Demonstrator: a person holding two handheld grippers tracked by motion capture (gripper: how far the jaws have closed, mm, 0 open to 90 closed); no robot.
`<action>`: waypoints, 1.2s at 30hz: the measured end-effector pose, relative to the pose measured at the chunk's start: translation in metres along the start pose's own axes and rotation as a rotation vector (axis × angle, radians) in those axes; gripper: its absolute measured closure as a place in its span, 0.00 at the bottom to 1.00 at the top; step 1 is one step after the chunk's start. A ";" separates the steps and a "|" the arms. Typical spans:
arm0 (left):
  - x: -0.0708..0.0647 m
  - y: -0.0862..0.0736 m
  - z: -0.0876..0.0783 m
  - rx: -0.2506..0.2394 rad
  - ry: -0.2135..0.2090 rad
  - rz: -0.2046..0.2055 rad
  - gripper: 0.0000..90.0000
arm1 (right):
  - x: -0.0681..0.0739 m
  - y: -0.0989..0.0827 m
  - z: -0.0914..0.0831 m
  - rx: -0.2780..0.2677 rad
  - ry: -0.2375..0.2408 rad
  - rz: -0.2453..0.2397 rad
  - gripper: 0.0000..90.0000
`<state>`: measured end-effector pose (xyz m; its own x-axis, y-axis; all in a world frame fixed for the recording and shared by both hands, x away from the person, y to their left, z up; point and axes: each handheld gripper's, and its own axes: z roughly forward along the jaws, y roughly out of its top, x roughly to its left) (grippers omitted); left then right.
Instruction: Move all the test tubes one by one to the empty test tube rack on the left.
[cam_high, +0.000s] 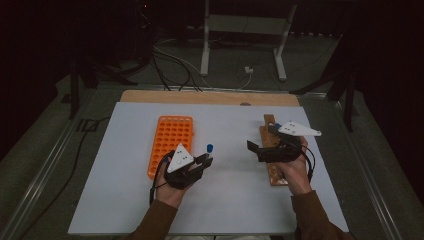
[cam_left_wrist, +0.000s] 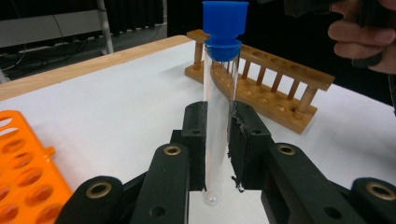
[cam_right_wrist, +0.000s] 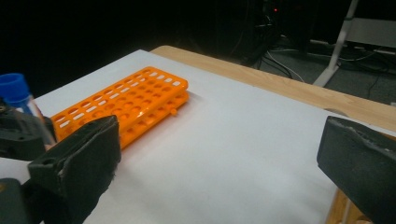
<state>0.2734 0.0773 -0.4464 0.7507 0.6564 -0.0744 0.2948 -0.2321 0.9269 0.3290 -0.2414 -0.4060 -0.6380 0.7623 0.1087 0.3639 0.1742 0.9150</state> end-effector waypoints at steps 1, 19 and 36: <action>0.001 -0.001 -0.003 0.001 -0.001 0.004 0.87 | 0.000 0.000 0.000 -0.001 0.001 0.001 0.00; 0.030 -0.018 -0.058 -0.023 0.011 -0.036 0.87 | -0.004 -0.001 -0.002 -0.002 0.009 0.014 0.00; 0.054 -0.037 -0.095 -0.061 0.118 -0.078 0.87 | -0.006 0.000 -0.007 -0.021 0.015 0.022 0.00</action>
<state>0.2468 0.1895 -0.4493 0.6511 0.7515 -0.1067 0.3104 -0.1353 0.9409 0.3285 -0.2500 -0.4039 -0.6402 0.7563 0.1350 0.3639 0.1438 0.9203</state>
